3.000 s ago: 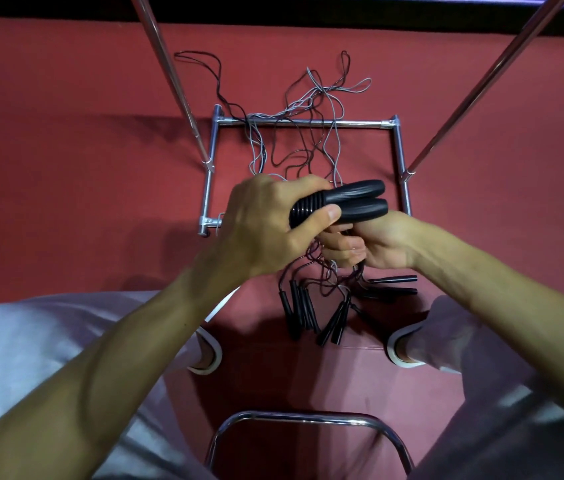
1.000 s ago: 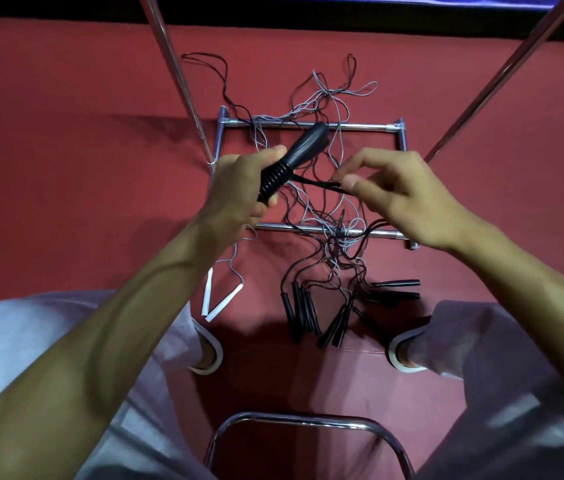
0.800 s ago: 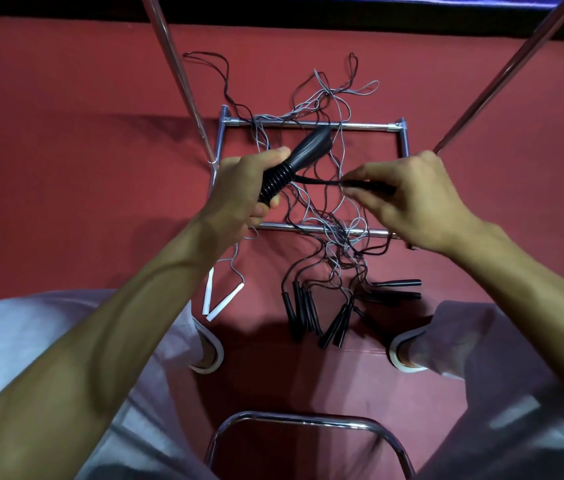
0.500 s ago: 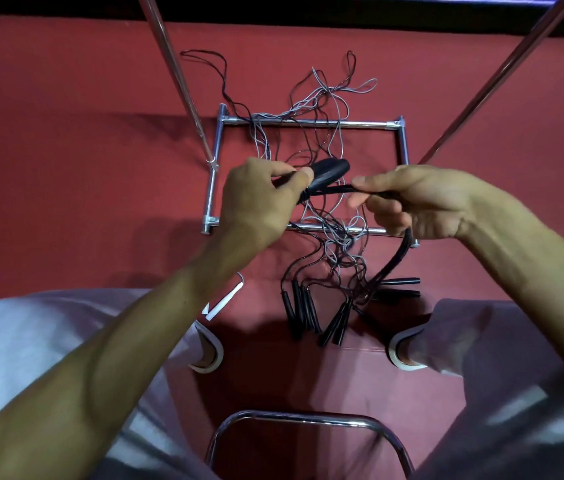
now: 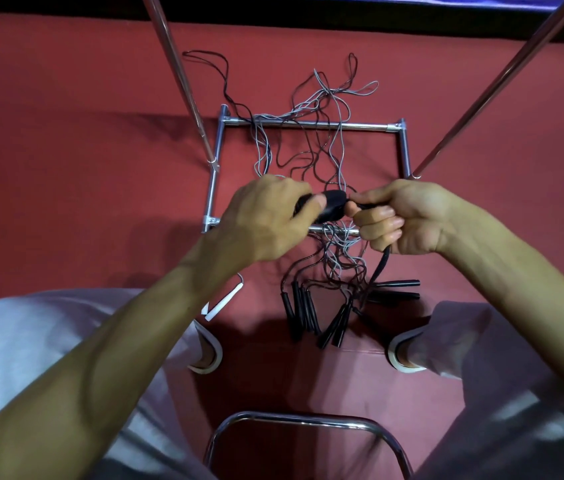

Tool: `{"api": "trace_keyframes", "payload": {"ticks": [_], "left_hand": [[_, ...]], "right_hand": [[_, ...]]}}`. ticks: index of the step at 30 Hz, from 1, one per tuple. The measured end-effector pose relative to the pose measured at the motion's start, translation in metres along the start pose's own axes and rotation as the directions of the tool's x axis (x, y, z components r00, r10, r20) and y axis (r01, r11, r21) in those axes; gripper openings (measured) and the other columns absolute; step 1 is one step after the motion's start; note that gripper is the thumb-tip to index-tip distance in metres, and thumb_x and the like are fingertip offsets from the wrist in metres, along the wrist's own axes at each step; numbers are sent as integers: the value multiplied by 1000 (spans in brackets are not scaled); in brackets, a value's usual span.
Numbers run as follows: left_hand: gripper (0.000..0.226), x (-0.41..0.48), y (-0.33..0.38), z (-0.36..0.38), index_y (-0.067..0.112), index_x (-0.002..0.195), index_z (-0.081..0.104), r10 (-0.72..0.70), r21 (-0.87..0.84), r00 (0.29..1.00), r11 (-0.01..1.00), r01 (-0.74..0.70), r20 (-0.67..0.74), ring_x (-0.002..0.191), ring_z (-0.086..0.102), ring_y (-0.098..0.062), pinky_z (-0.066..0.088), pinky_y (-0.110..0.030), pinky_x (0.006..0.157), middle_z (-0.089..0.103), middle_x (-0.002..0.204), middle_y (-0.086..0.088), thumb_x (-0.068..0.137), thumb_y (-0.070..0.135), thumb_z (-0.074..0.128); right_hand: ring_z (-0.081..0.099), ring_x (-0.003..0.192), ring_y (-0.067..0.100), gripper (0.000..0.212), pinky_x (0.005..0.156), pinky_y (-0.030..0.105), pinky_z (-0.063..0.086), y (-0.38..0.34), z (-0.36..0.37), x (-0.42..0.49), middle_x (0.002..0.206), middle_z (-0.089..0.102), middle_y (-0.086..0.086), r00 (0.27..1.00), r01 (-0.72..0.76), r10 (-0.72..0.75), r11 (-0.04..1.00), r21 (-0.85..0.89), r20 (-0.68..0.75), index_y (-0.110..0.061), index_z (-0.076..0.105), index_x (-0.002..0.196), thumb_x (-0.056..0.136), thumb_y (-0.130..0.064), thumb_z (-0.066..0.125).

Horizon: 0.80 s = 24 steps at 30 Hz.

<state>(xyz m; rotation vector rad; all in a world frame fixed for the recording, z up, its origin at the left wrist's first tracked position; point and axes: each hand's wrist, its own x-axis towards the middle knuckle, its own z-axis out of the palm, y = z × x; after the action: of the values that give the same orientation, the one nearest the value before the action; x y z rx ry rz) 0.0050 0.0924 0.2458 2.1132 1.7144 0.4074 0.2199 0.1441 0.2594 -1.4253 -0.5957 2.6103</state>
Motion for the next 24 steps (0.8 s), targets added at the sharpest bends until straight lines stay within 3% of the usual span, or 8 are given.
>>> {"api": "trace_keyframes", "payload": {"ticks": [4,6,10,13,15,18,21,24], "left_hand": [[48,-4,7,11,26,92,62,77,141,996,987,-83,50,69,54,-23,47,-32,66,61,73,6,72,69,65],[58,-5,8,16,25,93,65,40,184,999,982,-38,-8,69,54,-24,48,-33,68,65,75,4,69,77,67],[42,-6,10,15,24,83,69,-84,74,987,993,95,-135,68,60,-24,44,-31,60,55,61,6,74,65,67],[45,-5,10,8,25,79,69,-98,75,990,992,106,-98,65,58,-20,40,-29,59,56,60,7,74,70,67],[50,-5,8,3,25,75,70,-91,63,996,994,92,-17,63,59,-18,42,-30,55,59,60,6,72,75,66],[50,-6,7,4,27,63,62,-65,18,990,998,63,125,59,55,-15,34,-30,52,55,56,4,69,76,72],[55,-5,3,7,25,68,69,-29,-90,965,994,55,262,61,55,-20,44,-37,55,57,59,-2,63,80,72],[61,-3,2,6,22,70,72,-2,-173,942,983,63,335,61,53,-25,47,-43,59,57,62,-9,59,82,70]], "right_hand": [[25,31,3,24,37,17,16,4,16,5,44,28,-10,997,-28,30,999,-22,69,-11,59,72,90,-22,47],[22,32,3,25,38,17,16,7,21,8,44,28,-10,995,-24,27,999,-30,92,-11,59,72,90,-22,46],[19,35,4,28,40,18,14,4,18,4,44,29,-10,991,31,-25,999,-41,134,-12,56,76,97,-23,42],[24,35,4,24,43,21,14,-5,15,-2,45,30,-9,992,91,-61,956,-280,113,-10,58,79,94,-26,49],[26,36,6,26,44,22,14,-9,12,-6,45,35,-4,990,138,-119,842,-521,70,-3,68,81,93,-24,58],[40,42,11,9,42,18,29,-12,6,-13,50,51,10,948,255,-303,529,-809,101,-2,77,86,90,-9,73],[55,57,19,9,56,27,42,-11,3,-16,69,67,25,880,368,-427,340,-865,207,-8,78,87,81,-4,83],[60,58,28,11,58,43,50,-8,1,-17,72,73,15,809,430,-518,197,-881,279,-12,80,86,78,-11,87]]}}
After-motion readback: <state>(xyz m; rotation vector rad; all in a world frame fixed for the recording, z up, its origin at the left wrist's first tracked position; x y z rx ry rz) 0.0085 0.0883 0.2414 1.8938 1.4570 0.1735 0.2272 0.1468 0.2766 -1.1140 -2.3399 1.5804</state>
